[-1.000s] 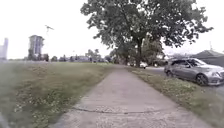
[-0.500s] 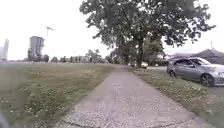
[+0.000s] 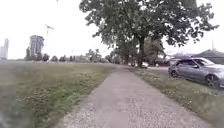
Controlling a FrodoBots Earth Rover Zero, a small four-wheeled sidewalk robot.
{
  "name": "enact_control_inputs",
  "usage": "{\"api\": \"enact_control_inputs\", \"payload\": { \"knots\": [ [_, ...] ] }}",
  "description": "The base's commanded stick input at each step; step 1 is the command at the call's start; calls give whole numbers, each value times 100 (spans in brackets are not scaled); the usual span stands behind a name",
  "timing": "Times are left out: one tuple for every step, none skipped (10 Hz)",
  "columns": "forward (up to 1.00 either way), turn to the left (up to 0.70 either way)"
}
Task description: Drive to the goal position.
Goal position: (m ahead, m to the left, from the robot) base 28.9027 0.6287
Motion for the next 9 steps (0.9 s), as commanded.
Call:
{"api": "enact_control_inputs", "payload": {
  "knots": [
    [70, 0],
    [70, 0],
    [70, 0],
    [70, 0],
    [70, 0],
    [70, -16],
    [70, -32],
    [70, -35],
    [70, -21]
  ]
}}
